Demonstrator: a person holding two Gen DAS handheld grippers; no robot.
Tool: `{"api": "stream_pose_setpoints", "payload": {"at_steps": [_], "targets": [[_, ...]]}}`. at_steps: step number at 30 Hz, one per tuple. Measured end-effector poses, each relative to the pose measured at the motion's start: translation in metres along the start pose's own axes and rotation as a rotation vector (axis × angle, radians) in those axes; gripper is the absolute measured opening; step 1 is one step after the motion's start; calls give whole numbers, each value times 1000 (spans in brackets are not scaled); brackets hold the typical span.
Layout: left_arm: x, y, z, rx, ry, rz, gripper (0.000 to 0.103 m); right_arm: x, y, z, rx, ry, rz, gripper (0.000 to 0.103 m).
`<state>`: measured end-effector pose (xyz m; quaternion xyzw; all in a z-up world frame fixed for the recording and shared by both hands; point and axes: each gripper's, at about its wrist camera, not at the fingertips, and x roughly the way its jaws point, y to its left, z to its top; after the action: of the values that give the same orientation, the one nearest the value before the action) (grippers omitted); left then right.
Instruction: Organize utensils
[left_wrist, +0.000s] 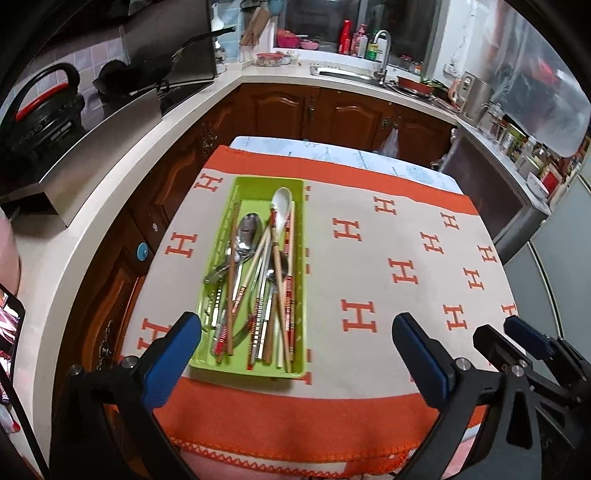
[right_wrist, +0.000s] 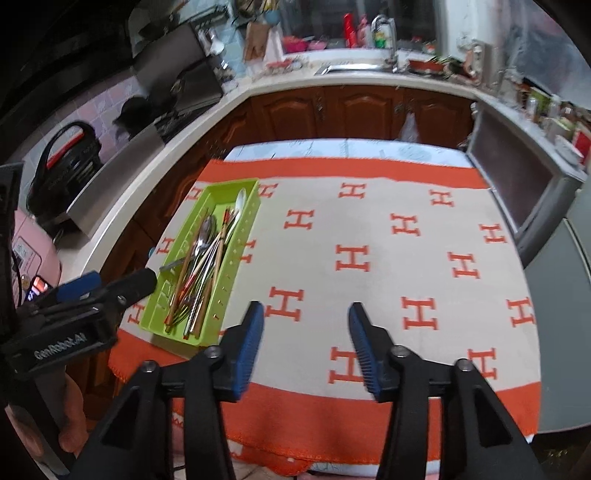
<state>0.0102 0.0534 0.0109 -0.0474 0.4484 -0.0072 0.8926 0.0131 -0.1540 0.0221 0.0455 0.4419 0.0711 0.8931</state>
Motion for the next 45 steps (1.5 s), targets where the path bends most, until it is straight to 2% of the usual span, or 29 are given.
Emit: {"api": "stream_pose_setpoints", "payload": {"at_steps": [6, 11, 23, 45], "targets": [[-12, -28, -17, 87, -50, 53, 102, -25, 2, -21, -14, -48, -28, 61], [-24, -36, -23, 103, -94, 53, 102, -47, -6, -30, 24, -114, -36, 66], [-33, -38, -30, 103, -133, 65, 102, -52, -12, -40, 52, -117, -18, 67], [-29, -39, -29, 97, -132, 79, 102, -44, -15, -39, 46, -109, -10, 67]]}}
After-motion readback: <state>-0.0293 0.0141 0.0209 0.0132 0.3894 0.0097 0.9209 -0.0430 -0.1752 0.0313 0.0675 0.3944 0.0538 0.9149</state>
